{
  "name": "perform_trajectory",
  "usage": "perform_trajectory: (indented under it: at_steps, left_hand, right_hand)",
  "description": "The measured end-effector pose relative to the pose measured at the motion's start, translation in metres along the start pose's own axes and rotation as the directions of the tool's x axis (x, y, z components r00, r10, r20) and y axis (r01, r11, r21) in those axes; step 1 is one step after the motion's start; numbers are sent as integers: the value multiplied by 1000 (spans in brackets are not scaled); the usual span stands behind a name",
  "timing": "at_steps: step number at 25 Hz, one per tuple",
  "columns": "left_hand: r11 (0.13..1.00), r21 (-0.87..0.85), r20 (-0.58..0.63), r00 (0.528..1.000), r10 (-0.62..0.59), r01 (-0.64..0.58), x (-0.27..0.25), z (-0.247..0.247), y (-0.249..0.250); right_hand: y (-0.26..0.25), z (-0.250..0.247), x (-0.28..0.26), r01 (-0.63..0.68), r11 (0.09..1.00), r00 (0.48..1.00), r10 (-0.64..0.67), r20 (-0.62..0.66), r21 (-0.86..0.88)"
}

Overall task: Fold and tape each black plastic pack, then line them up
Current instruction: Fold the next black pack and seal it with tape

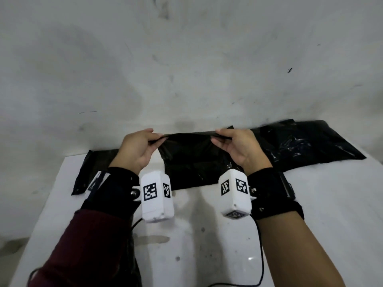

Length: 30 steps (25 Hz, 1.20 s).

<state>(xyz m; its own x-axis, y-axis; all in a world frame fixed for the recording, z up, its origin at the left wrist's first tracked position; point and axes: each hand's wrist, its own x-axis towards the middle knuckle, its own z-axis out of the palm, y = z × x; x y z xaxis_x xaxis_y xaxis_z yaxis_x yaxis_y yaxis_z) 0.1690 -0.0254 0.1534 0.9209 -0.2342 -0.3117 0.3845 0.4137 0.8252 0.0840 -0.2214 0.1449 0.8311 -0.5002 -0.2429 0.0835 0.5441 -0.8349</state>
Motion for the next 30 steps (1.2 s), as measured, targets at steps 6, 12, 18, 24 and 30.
perform_trajectory:
  at_steps: [6, 12, 18, 24, 30]
  left_hand:
    - [998, -48, -8, 999, -36, 36, -11, 39, -39]
    - [998, 9, -18, 998, 64, -64, -38, 49, -84]
    - [977, 181, -144, 986, -84, 110, -102, 8, -199]
    - [946, 152, -241, 939, -245, 286, -146, -17, -254]
    - [933, 206, -357, 910, -210, 296, -157, -18, -262]
  right_hand:
    - [-28, -47, 5, -13, 997, 1000, 14, 16, -75]
    - [-41, -99, -3, -41, 983, 996, 55, 72, -179]
    - [22, -204, -34, -288, 760, 928, 371, 25, -582]
    - [52, -261, -73, -421, 715, 883, 463, -73, -557]
    - [66, -271, -88, -331, 719, 937, 329, -120, -611]
